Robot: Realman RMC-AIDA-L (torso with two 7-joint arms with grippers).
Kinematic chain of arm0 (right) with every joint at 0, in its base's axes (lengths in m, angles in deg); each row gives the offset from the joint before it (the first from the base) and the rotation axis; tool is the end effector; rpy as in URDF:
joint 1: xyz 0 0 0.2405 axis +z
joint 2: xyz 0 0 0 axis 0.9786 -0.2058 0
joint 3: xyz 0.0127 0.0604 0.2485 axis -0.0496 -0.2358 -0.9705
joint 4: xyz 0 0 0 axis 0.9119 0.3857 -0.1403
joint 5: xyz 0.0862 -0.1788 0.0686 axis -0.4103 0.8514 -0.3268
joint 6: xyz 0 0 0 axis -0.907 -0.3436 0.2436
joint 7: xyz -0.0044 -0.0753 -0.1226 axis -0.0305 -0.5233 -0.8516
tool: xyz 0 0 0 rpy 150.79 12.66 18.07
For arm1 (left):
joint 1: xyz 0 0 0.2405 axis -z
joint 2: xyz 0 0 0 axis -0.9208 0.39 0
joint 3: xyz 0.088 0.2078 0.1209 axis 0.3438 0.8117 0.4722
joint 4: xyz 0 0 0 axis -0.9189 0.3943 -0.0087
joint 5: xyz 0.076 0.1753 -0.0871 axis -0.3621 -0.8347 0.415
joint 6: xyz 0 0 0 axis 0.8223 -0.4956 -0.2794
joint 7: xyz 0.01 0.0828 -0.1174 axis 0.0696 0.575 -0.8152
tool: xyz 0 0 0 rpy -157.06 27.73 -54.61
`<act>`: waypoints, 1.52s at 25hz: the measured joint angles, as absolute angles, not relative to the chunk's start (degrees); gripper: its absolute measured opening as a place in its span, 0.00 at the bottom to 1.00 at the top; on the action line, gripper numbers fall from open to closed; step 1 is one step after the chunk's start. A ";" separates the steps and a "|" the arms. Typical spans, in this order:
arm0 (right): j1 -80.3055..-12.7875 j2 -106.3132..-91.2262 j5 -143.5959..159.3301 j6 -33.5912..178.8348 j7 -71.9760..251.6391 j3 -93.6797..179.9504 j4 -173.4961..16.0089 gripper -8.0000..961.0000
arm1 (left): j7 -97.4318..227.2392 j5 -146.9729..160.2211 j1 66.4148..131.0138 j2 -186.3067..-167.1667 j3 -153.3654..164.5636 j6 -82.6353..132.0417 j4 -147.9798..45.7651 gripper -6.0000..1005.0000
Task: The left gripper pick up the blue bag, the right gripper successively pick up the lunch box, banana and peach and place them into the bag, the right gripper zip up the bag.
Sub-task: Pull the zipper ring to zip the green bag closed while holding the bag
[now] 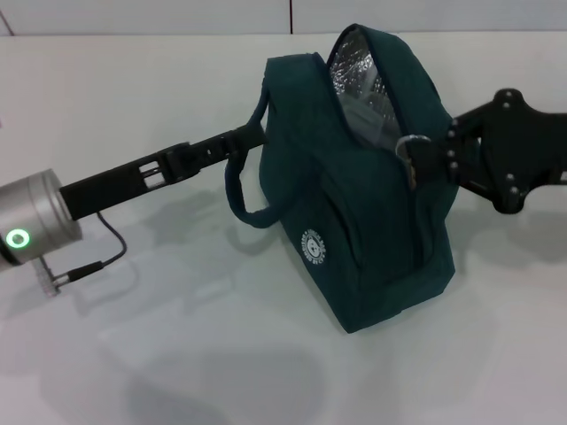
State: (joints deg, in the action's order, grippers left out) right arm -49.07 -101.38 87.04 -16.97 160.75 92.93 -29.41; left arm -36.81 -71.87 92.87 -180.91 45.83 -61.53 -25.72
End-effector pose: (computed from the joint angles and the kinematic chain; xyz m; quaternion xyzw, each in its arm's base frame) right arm 0.1862 0.3318 0.0419 -0.9505 -0.0241 0.2973 0.0874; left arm -0.2529 0.3057 -0.0046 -0.7789 -0.4467 -0.4395 0.0241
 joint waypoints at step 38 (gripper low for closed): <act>-39.64 -102.15 77.27 -4.49 160.39 110.84 -36.05 0.01 | -33.23 -77.41 87.80 -178.35 44.63 -67.25 -19.55 0.89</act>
State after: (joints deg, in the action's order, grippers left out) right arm -39.64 -102.15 77.27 -4.49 160.39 110.84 -36.05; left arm -33.23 -77.41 87.80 -178.35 44.63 -67.25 -19.55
